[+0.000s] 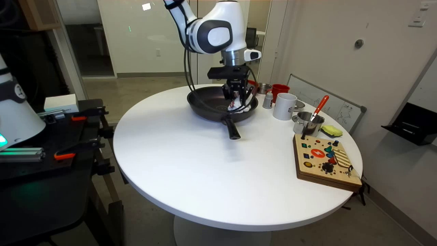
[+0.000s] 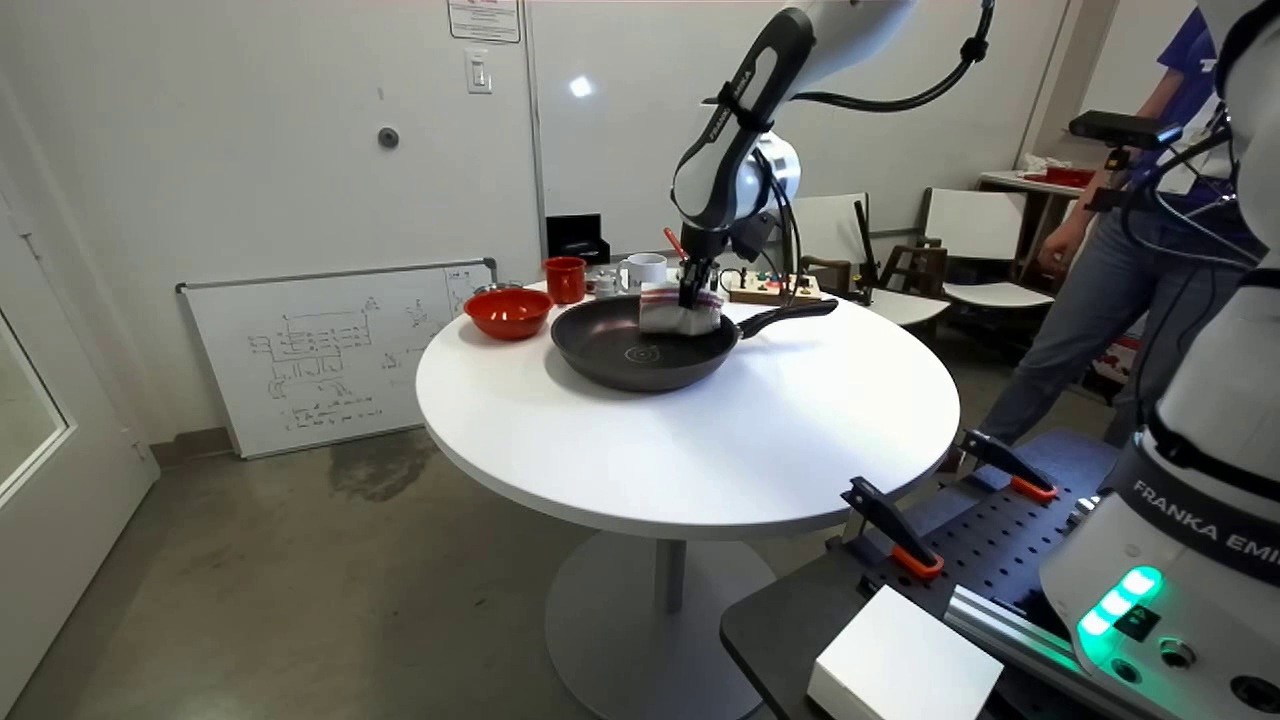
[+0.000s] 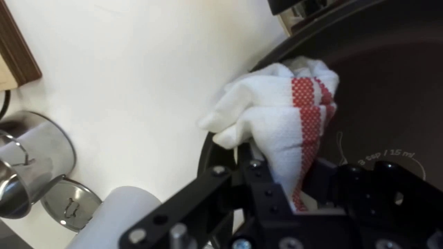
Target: Use the towel to wipe the pan
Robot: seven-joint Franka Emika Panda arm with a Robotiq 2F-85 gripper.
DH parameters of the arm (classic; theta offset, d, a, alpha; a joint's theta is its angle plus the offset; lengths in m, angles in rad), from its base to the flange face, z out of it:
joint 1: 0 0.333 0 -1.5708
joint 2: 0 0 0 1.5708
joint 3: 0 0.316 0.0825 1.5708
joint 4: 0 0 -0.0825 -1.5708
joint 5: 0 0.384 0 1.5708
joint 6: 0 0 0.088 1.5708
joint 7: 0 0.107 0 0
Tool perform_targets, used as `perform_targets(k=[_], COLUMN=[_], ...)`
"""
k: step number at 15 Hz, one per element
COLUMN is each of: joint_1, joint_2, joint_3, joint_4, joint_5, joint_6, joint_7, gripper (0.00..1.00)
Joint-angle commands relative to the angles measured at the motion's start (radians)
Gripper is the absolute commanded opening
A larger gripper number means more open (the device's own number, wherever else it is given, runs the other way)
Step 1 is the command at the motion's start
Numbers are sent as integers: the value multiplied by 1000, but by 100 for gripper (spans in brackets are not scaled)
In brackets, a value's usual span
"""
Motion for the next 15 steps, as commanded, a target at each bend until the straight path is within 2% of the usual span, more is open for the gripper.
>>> perform_targets(k=[1, 4, 7, 10, 12, 15], joint_1=[-39, -66, -63, -17, 27, 77], joint_2=[-42, -90, -135, -155, -144, -139], joint_3=[18, 29, -2, -93, -178, -276], joint_4=[40, 83, 154, 212, 213, 186], joint_5=[-11, 9, -1, -90, -212, -374], joint_6=[-93, -160, -247, -290, -270, -302], joint_7=[8, -2, 28, 135, 248, 403], gripper=[5, 5, 5, 5, 5, 5])
